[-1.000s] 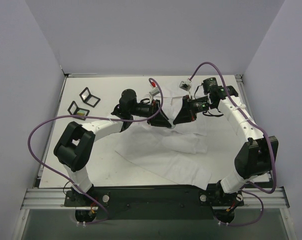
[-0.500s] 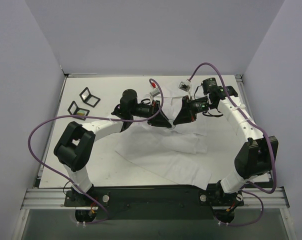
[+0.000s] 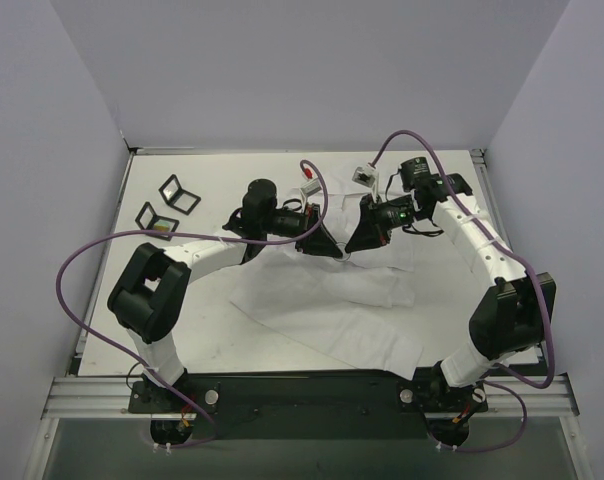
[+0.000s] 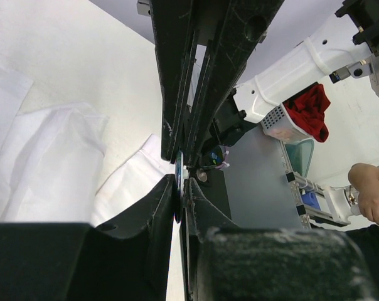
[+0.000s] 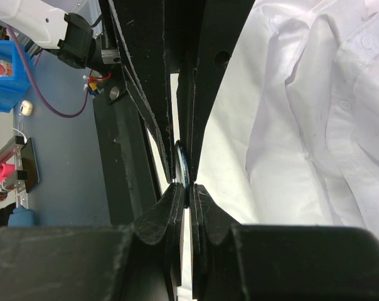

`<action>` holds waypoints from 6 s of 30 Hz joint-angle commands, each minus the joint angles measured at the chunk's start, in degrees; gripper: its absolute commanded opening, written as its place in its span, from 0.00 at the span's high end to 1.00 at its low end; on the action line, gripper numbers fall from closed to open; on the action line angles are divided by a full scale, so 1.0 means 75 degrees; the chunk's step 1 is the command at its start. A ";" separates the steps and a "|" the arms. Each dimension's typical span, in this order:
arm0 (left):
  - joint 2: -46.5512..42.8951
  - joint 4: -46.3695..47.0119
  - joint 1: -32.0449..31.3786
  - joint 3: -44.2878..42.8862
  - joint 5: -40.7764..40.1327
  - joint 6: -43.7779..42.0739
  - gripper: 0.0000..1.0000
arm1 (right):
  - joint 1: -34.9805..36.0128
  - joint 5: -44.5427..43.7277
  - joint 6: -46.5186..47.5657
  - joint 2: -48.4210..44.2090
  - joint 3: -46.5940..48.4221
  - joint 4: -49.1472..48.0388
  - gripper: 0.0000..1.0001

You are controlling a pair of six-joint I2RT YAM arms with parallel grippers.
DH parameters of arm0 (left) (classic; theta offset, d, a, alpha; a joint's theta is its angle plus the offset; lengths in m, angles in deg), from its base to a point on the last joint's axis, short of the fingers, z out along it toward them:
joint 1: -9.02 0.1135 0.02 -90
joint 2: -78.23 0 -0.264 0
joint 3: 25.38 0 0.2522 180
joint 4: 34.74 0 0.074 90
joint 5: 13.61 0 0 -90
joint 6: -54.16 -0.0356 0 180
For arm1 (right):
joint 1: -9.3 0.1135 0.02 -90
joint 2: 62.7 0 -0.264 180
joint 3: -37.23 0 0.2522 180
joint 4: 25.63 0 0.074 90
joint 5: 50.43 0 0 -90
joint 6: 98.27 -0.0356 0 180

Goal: Remove the brooch from the garment
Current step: Close the brooch.

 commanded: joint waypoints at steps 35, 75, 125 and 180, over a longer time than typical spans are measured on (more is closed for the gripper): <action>-0.0263 -0.1776 0.0001 -0.0642 -0.0751 -0.1239 0.74 | 0.0223 -0.0347 0.0322 -0.0429 -0.0114 -0.0087 1.00; -0.0287 -0.1860 -0.0046 -0.0654 -0.0928 -0.1333 0.78 | 0.0422 -0.0429 0.0381 -0.0383 -0.0137 -0.0076 1.00; -0.0263 -0.3052 -0.0269 -0.1051 -0.1326 -0.2209 0.89 | 0.0539 -0.0593 0.0357 -0.0371 -0.0079 -0.0075 1.00; -0.0158 -0.2808 -0.0304 -0.1075 -0.0611 -0.1872 0.72 | 0.0844 -0.1308 0.0568 -0.0441 -0.0126 -0.0076 1.00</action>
